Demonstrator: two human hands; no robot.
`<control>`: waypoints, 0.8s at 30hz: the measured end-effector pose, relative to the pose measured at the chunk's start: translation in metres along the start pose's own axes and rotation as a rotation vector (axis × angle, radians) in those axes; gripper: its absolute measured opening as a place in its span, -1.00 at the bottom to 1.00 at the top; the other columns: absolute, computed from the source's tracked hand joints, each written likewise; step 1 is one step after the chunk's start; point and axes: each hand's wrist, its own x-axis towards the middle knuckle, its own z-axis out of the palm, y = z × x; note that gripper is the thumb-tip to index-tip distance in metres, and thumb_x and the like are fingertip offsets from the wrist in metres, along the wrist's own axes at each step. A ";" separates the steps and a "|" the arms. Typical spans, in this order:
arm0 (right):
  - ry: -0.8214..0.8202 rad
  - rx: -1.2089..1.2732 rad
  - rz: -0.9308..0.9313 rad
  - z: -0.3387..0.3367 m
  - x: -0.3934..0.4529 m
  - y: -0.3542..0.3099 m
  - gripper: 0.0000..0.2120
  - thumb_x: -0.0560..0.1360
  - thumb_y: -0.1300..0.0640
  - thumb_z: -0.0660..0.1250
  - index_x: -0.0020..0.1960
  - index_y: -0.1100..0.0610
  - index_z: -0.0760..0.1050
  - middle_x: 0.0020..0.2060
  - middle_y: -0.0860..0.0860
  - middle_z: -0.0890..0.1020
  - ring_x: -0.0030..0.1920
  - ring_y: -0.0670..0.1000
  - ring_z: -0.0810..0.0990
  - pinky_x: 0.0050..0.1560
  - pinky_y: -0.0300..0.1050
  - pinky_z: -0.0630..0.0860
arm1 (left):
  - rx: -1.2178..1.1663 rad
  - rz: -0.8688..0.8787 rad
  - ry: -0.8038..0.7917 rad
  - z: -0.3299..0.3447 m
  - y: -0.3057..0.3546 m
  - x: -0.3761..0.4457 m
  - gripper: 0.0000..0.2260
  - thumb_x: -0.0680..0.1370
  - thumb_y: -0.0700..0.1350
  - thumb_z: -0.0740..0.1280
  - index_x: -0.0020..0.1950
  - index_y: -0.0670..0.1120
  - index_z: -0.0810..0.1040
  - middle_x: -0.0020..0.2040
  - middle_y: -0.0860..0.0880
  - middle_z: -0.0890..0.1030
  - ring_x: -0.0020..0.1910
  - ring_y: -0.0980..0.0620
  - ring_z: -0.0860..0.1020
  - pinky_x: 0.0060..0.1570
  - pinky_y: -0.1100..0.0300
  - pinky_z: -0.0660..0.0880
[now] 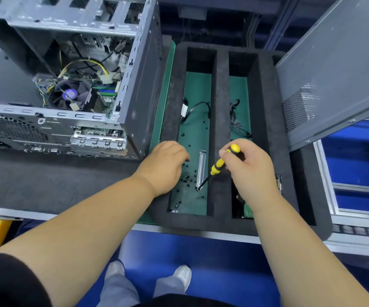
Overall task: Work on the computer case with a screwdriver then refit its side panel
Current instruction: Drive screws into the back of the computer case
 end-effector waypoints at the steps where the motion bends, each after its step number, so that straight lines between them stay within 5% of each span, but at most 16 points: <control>1: 0.023 0.049 0.008 -0.004 0.000 -0.002 -0.87 0.51 0.10 0.34 -0.21 -0.01 0.55 -0.29 -0.13 0.65 -0.27 -0.16 0.62 -0.22 -0.20 0.53 | -0.013 0.007 -0.025 -0.002 0.002 -0.001 -0.72 0.56 -0.30 0.21 0.19 -0.11 0.59 0.13 -0.03 0.58 0.24 -0.10 0.43 0.32 0.08 0.30; 4: 0.086 0.171 0.035 -0.014 -0.001 -0.005 -0.88 0.53 0.12 0.33 -0.18 0.05 0.55 -0.33 -0.11 0.66 -0.31 -0.16 0.63 -0.28 -0.35 0.46 | -0.122 -0.013 -0.095 -0.005 0.010 -0.010 -0.73 0.61 -0.20 0.21 0.26 -0.03 0.56 0.17 0.05 0.57 0.24 0.00 0.42 0.33 0.12 0.31; 9: 0.141 0.287 0.104 -0.024 -0.002 -0.006 -0.90 0.51 0.09 0.33 -0.17 0.03 0.59 -0.34 -0.07 0.66 -0.34 -0.13 0.59 -0.22 -0.16 0.46 | -0.524 -0.231 -0.166 -0.005 0.037 -0.019 -0.73 0.62 -0.09 0.23 0.30 0.12 0.50 0.15 0.20 0.57 0.12 0.29 0.50 0.18 0.30 0.42; 14: 0.163 0.370 0.135 -0.028 -0.003 -0.009 -0.90 0.45 0.01 0.35 -0.19 0.00 0.60 -0.29 0.00 0.67 -0.33 -0.07 0.61 -0.26 -0.13 0.47 | -0.796 -0.386 -0.196 -0.006 0.054 -0.019 -0.85 0.61 -0.13 0.28 0.09 0.06 0.59 -0.02 0.11 0.68 0.01 0.10 0.63 0.18 0.10 0.53; 19: 0.176 0.411 0.143 -0.033 -0.005 -0.010 -0.89 0.42 0.00 0.36 -0.18 0.02 0.61 -0.28 0.03 0.68 -0.32 -0.05 0.62 -0.25 -0.08 0.49 | -0.998 -0.449 -0.116 -0.012 0.057 -0.022 -0.88 0.59 -0.26 0.29 0.05 -0.13 0.61 -0.09 -0.05 0.71 -0.13 0.08 0.65 -0.07 0.30 0.54; 24: 0.182 0.500 0.157 -0.038 -0.008 -0.014 -0.91 0.43 0.05 0.38 -0.20 0.06 0.61 -0.26 0.08 0.69 -0.31 0.00 0.60 -0.24 -0.11 0.47 | -1.193 -0.479 -0.070 -0.021 0.059 -0.026 -0.88 0.60 -0.30 0.27 0.09 -0.18 0.55 -0.12 -0.13 0.71 -0.18 0.04 0.65 -0.15 0.29 0.54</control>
